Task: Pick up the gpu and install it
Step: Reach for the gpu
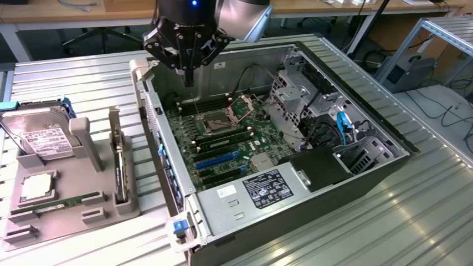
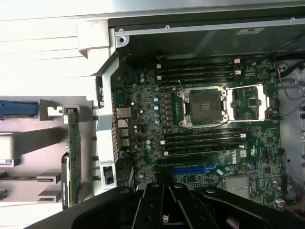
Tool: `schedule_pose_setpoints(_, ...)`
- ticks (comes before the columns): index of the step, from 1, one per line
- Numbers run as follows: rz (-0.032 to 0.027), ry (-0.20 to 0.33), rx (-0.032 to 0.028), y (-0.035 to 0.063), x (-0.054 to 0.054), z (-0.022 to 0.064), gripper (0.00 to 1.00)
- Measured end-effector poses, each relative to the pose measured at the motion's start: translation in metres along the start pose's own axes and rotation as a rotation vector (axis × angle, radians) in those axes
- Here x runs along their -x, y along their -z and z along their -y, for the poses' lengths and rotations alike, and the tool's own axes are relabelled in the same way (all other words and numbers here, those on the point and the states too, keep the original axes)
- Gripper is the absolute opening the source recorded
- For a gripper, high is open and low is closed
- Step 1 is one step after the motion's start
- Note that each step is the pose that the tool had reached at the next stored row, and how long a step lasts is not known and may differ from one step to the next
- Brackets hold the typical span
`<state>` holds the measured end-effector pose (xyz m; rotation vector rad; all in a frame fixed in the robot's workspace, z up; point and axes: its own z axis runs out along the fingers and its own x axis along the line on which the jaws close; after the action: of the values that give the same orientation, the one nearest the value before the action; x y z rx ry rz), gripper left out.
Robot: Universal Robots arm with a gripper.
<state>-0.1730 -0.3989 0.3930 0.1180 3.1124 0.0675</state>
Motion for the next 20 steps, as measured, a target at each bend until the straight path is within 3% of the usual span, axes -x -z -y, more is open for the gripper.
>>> schedule_pose_setpoints(20,0.0000,0.000,0.0000,0.0002,-0.0097,0.0007,0.11)
